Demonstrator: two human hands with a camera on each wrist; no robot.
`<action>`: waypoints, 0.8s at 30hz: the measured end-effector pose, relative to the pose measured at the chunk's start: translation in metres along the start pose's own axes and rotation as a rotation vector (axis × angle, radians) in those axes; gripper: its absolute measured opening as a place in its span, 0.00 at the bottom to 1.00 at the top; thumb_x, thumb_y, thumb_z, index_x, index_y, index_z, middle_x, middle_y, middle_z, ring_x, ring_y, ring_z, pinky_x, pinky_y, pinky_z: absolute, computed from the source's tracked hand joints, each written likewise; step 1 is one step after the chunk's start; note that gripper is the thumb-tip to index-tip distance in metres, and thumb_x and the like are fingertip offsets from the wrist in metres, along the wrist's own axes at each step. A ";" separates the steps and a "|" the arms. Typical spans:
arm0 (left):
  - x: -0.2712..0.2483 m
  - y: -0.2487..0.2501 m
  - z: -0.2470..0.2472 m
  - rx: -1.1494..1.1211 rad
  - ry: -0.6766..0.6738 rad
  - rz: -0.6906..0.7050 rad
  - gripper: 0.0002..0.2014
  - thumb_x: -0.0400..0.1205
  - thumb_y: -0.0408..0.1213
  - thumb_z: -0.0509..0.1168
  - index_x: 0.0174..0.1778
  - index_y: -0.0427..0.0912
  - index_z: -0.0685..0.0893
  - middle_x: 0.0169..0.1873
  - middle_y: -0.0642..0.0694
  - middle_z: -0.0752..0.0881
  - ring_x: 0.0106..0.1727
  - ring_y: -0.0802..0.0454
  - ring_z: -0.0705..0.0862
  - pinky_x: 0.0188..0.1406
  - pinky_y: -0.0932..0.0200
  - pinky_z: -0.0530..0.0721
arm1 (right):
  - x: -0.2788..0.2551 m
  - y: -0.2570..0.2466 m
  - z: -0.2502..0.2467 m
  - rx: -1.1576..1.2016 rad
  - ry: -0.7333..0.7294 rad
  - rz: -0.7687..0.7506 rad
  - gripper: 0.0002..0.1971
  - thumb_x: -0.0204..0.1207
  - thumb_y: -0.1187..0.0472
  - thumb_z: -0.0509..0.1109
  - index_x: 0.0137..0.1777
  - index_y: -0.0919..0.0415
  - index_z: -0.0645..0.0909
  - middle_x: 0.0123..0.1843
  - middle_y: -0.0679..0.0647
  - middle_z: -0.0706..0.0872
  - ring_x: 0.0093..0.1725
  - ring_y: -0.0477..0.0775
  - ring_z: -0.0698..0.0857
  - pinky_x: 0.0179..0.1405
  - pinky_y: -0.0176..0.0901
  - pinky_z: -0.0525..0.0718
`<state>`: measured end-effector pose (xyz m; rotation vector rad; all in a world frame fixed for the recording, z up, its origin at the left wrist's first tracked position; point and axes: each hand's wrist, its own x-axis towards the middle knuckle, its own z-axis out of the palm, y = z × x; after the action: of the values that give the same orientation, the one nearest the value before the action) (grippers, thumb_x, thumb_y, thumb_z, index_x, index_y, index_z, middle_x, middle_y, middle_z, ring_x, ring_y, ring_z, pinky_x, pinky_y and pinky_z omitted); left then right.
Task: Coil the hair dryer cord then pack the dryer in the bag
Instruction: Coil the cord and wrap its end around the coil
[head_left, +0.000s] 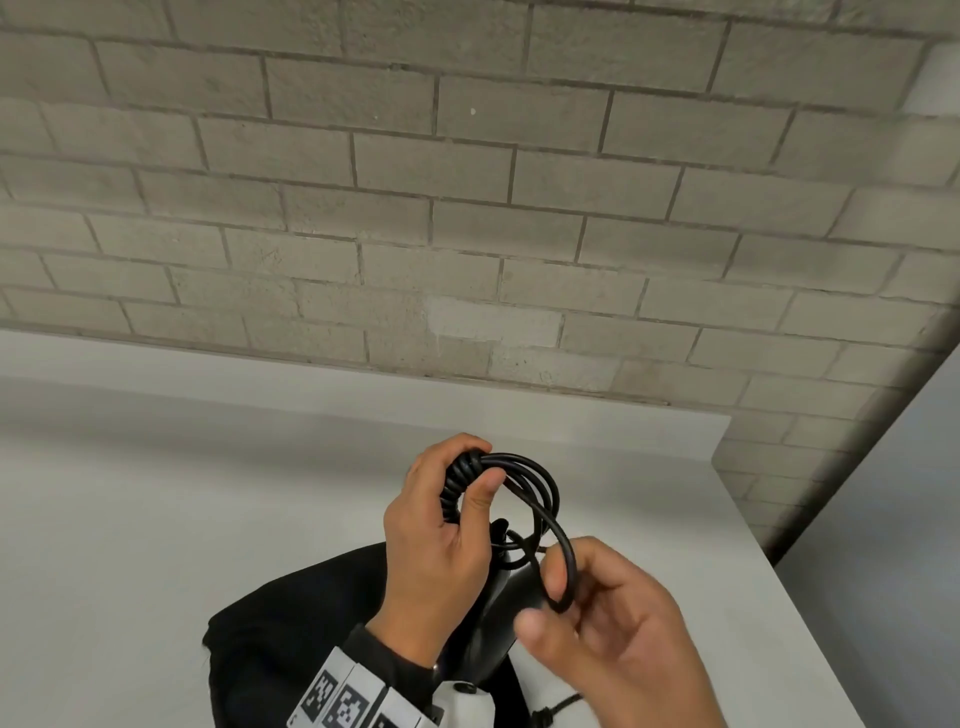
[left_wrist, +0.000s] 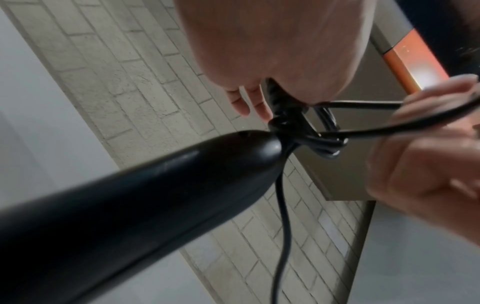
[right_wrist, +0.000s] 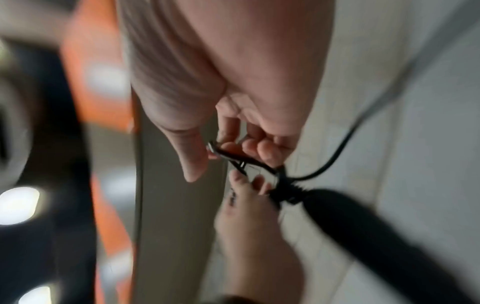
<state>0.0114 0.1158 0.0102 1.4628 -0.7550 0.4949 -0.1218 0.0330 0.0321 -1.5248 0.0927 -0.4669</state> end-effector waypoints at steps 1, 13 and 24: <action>0.001 -0.001 -0.001 -0.005 0.007 -0.007 0.07 0.82 0.47 0.63 0.55 0.54 0.80 0.42 0.53 0.86 0.42 0.62 0.85 0.43 0.76 0.77 | -0.003 0.007 0.002 -0.233 0.080 -0.115 0.10 0.58 0.53 0.81 0.35 0.47 0.81 0.39 0.47 0.82 0.34 0.46 0.75 0.37 0.33 0.75; 0.003 -0.002 -0.001 -0.015 0.012 -0.033 0.07 0.82 0.46 0.63 0.55 0.52 0.79 0.42 0.57 0.85 0.43 0.62 0.85 0.44 0.76 0.78 | -0.003 0.022 -0.002 0.144 0.344 -0.102 0.20 0.57 0.41 0.84 0.41 0.52 0.87 0.37 0.62 0.92 0.47 0.62 0.92 0.50 0.36 0.86; 0.012 -0.011 -0.013 -0.016 0.076 -0.103 0.09 0.83 0.48 0.61 0.55 0.49 0.79 0.44 0.57 0.84 0.43 0.63 0.84 0.42 0.77 0.78 | -0.034 0.065 -0.033 0.114 0.148 0.002 0.23 0.42 0.48 0.92 0.29 0.61 0.87 0.43 0.66 0.89 0.48 0.62 0.90 0.49 0.49 0.88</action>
<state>0.0294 0.1261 0.0112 1.4515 -0.6191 0.4625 -0.1489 0.0128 -0.0410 -1.3779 0.1796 -0.5737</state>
